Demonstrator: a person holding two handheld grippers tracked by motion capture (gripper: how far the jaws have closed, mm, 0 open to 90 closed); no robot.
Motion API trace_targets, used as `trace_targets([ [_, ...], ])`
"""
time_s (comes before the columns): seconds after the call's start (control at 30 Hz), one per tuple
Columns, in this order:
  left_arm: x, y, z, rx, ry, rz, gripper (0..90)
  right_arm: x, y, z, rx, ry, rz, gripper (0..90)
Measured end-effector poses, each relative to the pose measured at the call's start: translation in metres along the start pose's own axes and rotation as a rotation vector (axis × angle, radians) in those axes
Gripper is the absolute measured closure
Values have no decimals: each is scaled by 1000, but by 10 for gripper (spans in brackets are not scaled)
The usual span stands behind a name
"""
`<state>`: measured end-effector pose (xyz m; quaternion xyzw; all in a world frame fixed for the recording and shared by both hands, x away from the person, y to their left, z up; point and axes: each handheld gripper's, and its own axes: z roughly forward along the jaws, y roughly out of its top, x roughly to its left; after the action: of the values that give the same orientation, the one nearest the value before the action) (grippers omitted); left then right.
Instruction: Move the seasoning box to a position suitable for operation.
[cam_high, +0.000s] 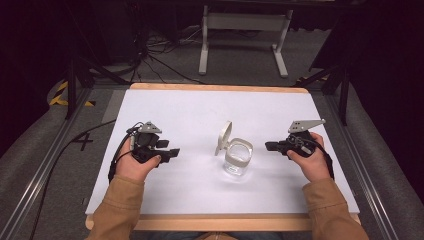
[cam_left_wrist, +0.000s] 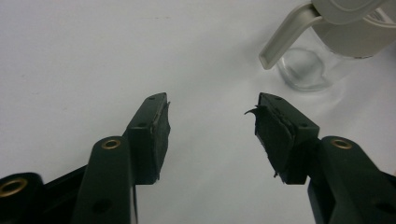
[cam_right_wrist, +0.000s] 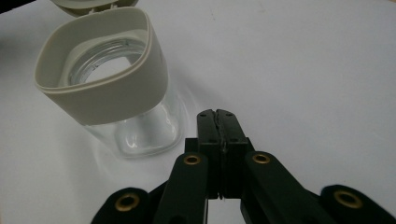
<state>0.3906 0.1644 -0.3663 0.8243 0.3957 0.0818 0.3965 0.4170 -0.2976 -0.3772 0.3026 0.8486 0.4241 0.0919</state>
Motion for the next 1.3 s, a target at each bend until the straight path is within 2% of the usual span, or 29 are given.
trace_targets([
  [0.2,0,-1,1,5,-8,-9,442,-2,-1,2,-1,-14,10,900],
  [0.3,-2,-1,0,5,-24,-4,441,-2,-2,10,18,9,13,900],
  [0.47,-5,-1,-3,3,-44,9,436,0,-2,23,40,43,-5,900],
  [0.67,-7,-1,-3,7,-45,13,432,2,-4,36,64,75,-15,900],
  [0.97,-9,-4,-1,15,-53,11,431,6,-1,51,71,69,-81,900],
  [1.03,-10,-3,-2,17,-52,26,429,6,-1,53,52,95,-74,900],
  [1.07,-10,-4,-2,10,-56,22,429,6,0,53,40,104,-80,900],
  [1.1,-12,-4,-3,10,-58,13,429,7,1,54,42,95,-93,900],
  [1.3,-11,-4,-3,12,-58,18,429,11,1,60,80,70,-122,900],
])
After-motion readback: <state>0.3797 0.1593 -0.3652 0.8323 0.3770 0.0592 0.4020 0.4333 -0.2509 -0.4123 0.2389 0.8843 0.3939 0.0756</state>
